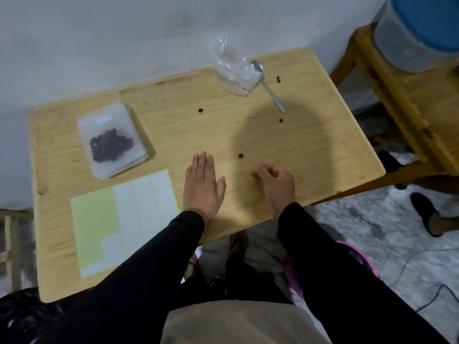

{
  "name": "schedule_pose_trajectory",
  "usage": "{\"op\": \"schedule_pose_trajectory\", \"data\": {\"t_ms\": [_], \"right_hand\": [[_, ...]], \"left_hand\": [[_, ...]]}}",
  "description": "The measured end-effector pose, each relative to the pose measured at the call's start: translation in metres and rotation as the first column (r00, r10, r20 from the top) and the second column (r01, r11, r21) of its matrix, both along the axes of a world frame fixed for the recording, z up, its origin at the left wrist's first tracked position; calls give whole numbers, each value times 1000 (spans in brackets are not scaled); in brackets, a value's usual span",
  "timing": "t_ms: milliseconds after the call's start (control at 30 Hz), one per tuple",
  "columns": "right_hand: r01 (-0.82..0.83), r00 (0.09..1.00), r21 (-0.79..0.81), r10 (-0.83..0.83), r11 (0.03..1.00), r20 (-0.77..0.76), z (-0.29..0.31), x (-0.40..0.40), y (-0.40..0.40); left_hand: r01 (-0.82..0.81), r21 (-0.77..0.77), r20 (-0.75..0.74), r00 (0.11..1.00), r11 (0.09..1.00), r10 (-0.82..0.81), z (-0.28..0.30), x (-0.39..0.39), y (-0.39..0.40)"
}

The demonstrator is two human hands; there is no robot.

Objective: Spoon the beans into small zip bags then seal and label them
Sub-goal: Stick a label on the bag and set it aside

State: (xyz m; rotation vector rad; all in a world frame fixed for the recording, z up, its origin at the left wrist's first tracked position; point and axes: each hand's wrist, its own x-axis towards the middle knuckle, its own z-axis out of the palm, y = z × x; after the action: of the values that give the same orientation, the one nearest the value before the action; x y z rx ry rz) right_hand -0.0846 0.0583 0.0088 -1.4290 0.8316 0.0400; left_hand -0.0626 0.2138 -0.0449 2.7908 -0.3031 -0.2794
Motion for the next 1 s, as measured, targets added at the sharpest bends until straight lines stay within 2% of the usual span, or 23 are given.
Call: {"op": "schedule_pose_trajectory", "data": {"t_ms": [67,133,200,267,333,400,433,500,600,667,867,1000], "right_hand": [[79,993,329,-103,941,56,-1,7,-3],[102,981,546,-175,831,82,-3,12,-8],[102,979,630,-191,769,74,-5,19,-12],[97,986,616,-158,782,45,-9,25,-14],[36,998,501,-60,865,33,-13,32,-16],[-136,991,269,135,954,25,-16,37,-16],[-249,968,121,250,961,6,-16,39,-15],[-417,908,-166,416,894,-39,-18,45,-14],[-507,841,-478,533,718,-91,-22,53,-12],[-516,821,-551,561,656,-100,-26,55,-12],[-479,827,-590,560,650,-54,-34,58,-11],[-535,794,-589,598,606,-106,-34,66,-10]], "left_hand": [[-13,-3,2,1000,1000,13,0,1,-2],[-20,-9,9,1000,1000,21,-1,2,-3],[-27,-16,22,999,1000,27,-2,1,-3],[-34,-21,28,999,999,35,-4,1,-3],[-41,-19,31,999,999,41,-5,1,-4],[-50,-20,32,998,999,51,-4,2,-4],[-54,-19,35,998,998,55,-4,2,-5],[-61,-17,41,997,998,62,-4,2,-5],[-65,-12,42,997,998,66,-4,2,-5],[-68,-10,46,997,998,68,-4,3,-5],[-121,-41,38,992,992,123,-2,14,-9],[-165,-56,41,985,985,167,-2,34,-11]]}}
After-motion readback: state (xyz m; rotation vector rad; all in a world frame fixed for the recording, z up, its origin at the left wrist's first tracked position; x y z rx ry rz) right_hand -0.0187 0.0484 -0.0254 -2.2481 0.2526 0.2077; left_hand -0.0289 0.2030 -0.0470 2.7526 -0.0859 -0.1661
